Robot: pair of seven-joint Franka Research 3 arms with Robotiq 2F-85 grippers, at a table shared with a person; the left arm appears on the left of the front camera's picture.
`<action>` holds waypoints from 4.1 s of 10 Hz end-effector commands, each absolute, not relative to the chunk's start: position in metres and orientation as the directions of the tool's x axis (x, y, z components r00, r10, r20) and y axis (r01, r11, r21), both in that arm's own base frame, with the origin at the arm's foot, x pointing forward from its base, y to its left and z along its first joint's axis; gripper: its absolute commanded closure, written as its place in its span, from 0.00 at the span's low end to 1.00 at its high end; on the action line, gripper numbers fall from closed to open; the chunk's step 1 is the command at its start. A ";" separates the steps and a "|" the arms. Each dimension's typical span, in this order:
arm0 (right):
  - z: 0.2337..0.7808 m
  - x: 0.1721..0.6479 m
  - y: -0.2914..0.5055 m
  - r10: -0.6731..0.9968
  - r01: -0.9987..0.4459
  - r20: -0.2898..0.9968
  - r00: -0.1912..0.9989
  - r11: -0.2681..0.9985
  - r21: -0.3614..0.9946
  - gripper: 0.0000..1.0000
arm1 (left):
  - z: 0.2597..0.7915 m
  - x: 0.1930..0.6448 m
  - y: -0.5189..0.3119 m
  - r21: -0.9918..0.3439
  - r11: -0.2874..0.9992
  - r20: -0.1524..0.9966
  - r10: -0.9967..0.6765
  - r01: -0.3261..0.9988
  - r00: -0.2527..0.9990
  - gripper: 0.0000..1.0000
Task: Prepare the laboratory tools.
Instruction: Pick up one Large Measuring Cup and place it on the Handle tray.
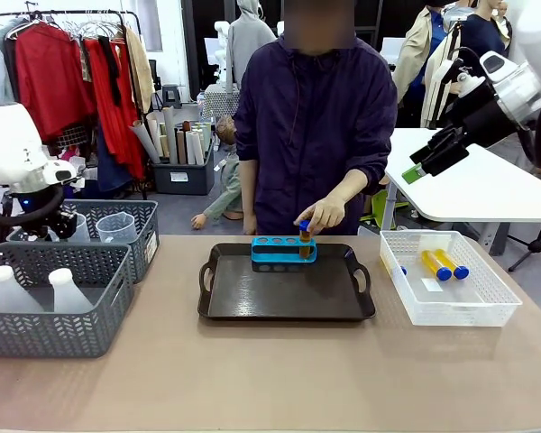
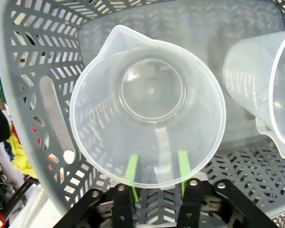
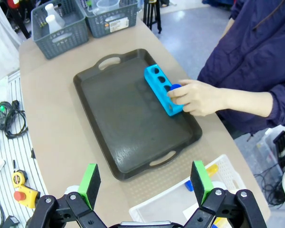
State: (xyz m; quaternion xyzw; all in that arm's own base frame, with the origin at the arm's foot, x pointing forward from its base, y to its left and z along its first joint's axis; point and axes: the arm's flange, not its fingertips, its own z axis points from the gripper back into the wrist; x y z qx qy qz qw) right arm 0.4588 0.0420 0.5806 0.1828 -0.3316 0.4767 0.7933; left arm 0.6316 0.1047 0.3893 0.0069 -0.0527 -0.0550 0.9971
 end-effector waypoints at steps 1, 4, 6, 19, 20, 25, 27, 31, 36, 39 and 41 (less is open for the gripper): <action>0.581 0.459 0.043 0.628 -0.880 0.710 0.319 0.474 -0.024 0.00 | 0.395 0.620 0.104 0.009 0.992 0.105 -0.122 0.122 0.987 1.00; 0.581 0.459 0.043 0.628 -0.880 0.710 0.319 0.474 -0.024 0.00 | 0.403 0.615 0.100 0.013 0.991 0.096 -0.133 0.132 0.986 1.00; 0.581 0.459 0.043 0.628 -0.880 0.710 0.319 0.474 -0.024 0.00 | 0.417 0.613 0.090 -0.003 0.987 0.088 -0.161 0.161 0.983 1.00; 0.581 0.459 0.043 0.628 -0.880 0.710 0.319 0.474 -0.024 0.00 | 0.738 0.553 -0.040 0.186 0.923 0.216 -0.372 0.336 0.903 1.00; 0.581 0.459 0.043 0.628 -0.880 0.710 0.319 0.474 -0.024 0.00 | 0.752 0.550 -0.048 0.198 0.922 0.214 -0.373 0.334 0.903 1.00; 0.581 0.459 0.043 0.628 -0.880 0.710 0.319 0.474 -0.024 0.00 | 0.759 0.536 -0.054 0.178 0.918 0.237 -0.389 0.354 0.890 1.00; 0.581 0.459 0.043 0.628 -0.880 0.710 0.319 0.474 -0.024 0.00 | 0.759 0.536 -0.054 0.178 0.918 0.237 -0.389 0.354 0.890 1.00; 0.581 0.459 0.043 0.628 -0.880 0.710 0.319 0.474 -0.024 0.00 | 0.723 0.558 -0.086 0.166 0.885 0.242 -0.464 0.435 0.852 1.00; 0.581 0.459 0.043 0.628 -0.880 0.710 0.319 0.474 -0.024 0.00 | 0.677 0.560 -0.209 0.166 0.698 0.222 -0.714 0.696 0.664 1.00; 0.581 0.459 0.043 0.628 -0.880 0.710 0.319 0.474 -0.024 0.00 | 0.655 0.550 -0.275 0.181 0.524 0.261 -0.842 0.833 0.473 1.00; 0.581 0.459 0.043 0.628 -0.880 0.710 0.319 0.474 -0.024 0.00 | 0.632 0.545 -0.318 0.134 0.377 0.238 -0.910 0.916 0.340 1.00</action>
